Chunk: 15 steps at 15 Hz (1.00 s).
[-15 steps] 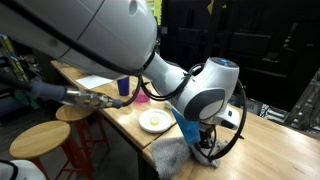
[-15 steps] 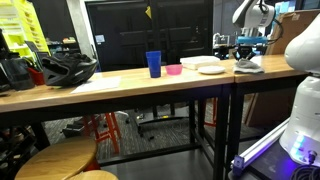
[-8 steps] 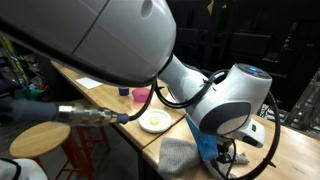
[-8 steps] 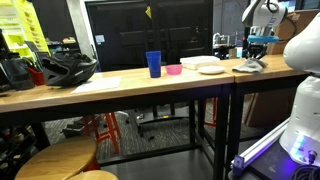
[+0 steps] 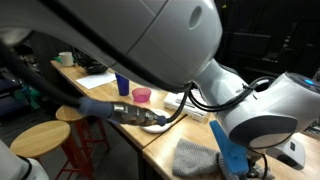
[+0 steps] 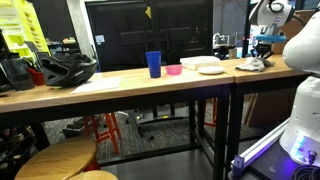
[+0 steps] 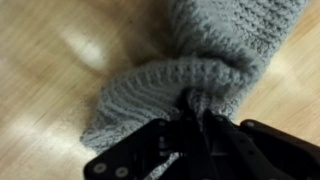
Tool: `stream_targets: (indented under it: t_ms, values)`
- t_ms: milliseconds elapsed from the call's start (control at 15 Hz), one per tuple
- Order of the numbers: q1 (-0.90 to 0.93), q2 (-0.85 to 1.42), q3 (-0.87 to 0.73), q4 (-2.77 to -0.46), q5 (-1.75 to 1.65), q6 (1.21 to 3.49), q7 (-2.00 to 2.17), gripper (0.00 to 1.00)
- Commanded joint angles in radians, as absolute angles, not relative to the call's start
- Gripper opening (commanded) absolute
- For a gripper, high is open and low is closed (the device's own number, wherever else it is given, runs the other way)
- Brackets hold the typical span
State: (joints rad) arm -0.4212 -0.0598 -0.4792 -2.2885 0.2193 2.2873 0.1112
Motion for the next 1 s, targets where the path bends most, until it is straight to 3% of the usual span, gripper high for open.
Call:
stream_targets:
  t_ms: [0, 933]
  values:
    - [-0.457, 0.096, -0.504, -2.202, 0.280, 2.247, 0.050, 0.02]
    - [-0.613, 0.391, -0.478, -1.828, 0.389, 2.063, 0.044, 0.02]
